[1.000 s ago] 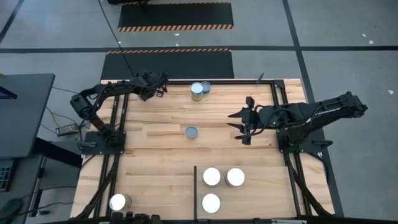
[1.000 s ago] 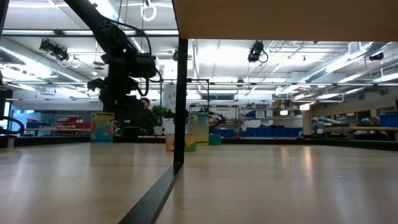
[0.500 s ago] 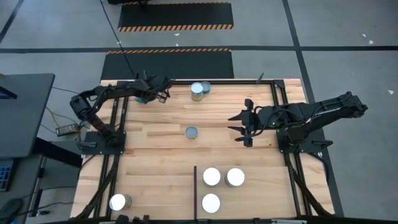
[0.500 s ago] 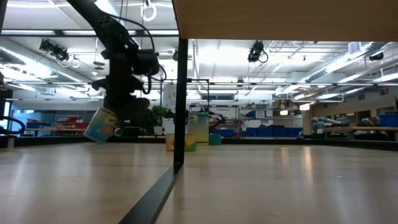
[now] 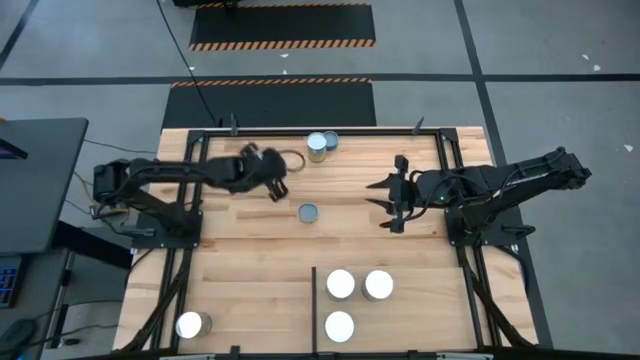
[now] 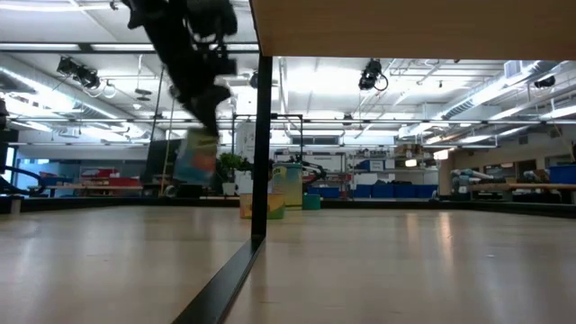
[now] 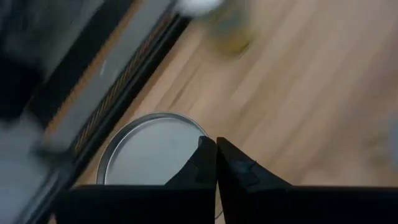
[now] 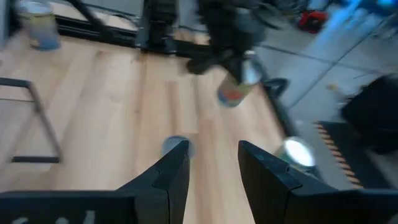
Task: Pick and place cans onto a shelf
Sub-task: Put the canned tomatoes aligned with the other canned tomatoes on the shelf
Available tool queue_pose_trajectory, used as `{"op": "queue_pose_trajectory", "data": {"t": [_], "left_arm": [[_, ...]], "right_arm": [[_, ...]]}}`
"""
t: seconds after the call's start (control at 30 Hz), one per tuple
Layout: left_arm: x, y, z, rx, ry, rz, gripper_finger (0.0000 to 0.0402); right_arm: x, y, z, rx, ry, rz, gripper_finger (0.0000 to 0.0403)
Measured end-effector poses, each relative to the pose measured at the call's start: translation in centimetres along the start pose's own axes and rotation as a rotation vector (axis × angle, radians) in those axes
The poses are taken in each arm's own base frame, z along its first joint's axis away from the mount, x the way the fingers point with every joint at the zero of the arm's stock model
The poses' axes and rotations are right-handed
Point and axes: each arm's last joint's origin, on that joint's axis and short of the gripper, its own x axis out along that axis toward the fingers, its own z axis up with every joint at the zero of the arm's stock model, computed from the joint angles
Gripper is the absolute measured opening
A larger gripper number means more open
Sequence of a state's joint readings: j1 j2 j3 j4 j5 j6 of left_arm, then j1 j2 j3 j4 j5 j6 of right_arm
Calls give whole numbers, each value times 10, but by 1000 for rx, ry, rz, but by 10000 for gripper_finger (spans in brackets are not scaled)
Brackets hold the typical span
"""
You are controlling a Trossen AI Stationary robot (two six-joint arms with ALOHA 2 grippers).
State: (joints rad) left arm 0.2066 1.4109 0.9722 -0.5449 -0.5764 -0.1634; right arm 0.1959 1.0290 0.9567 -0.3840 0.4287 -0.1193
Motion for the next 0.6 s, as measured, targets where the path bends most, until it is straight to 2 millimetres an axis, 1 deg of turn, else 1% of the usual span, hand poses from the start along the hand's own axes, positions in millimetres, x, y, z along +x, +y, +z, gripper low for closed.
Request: {"op": "queue_pose_trajectory", "data": {"t": [0.1, 0.2, 0.27, 0.43, 0.6], "left_arm": [[-14, -21, 10, 36, -139, -70, 5], [-34, -31, 28, 50, -251, -117, 5], [-47, -36, 38, 76, -320, -137, 5], [-73, -52, 52, 163, -485, -226, 5], [-89, -65, 56, 209, -601, -293, 4]], "right_arm": [[-2, -5, 2, -29, -1, -190, 143], [-3, -9, 3, -63, 15, -306, 143], [-3, -9, 4, -77, 15, -301, 143], [-2, -6, 7, -88, -25, -209, 143], [-2, -3, 14, -95, -121, -77, 158]]}}
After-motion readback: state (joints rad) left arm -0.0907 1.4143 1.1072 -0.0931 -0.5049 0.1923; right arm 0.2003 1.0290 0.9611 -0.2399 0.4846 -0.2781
